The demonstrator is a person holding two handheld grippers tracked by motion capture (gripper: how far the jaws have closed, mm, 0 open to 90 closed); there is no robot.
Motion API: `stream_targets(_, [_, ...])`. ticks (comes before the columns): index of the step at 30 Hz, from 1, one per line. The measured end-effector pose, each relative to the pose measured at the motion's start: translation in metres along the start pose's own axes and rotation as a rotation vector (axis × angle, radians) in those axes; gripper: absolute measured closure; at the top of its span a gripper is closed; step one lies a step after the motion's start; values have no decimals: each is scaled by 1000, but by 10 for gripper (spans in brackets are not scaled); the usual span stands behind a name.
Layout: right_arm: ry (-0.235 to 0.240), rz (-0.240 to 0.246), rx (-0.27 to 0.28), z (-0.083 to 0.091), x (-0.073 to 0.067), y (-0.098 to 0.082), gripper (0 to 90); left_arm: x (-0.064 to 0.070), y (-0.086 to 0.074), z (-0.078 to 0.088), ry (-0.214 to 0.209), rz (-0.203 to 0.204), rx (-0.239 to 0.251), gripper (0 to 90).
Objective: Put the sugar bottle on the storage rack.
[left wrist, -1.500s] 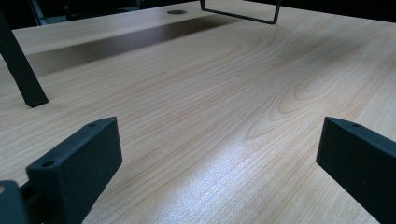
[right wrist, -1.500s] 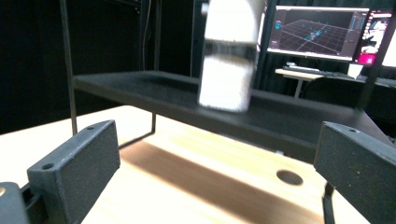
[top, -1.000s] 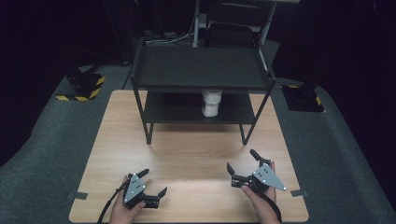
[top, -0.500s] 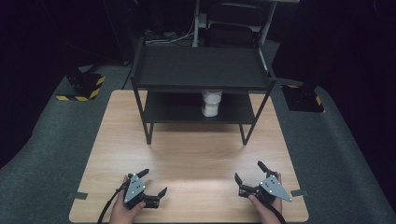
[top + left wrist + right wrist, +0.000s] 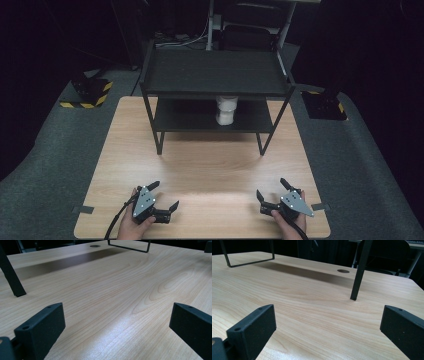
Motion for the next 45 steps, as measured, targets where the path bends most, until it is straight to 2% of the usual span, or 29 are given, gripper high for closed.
stream_targets(4, [16,8,-40,-2,2,-2,2,0,0,0,3,-1,-2,6])
stream_targets(11, [23,-48,-65,-4,6,0,2,0,0,0,2,6,-3,6])
stream_targets(16, [15,-63,-70,-5,6,0,2,0,1,-1,1,13,-11,6])
stream_targets(19, [38,-88,-82,-5,8,0,2,0,1,-1,2,13,-11,6])
stream_targets(21, [35,-96,-81,-4,8,0,1,0,1,0,3,12,-15,5])
stream_targets(36, [26,-95,-98,-8,8,2,1,1,-1,5,3,9,-3,5])
stream_targets(45, [21,-99,-79,-6,8,0,1,1,0,3,-3,23,-16,6])
Point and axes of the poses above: each handheld gripper's, and its own axes: z roughly backward along the jaws, y roughly out of its top, x roughly to its right, the point moved 9 cm from there along -z, roughly forward along the jaws, and after that the axes turned 10 degrees about x, right-handed, at the moved point
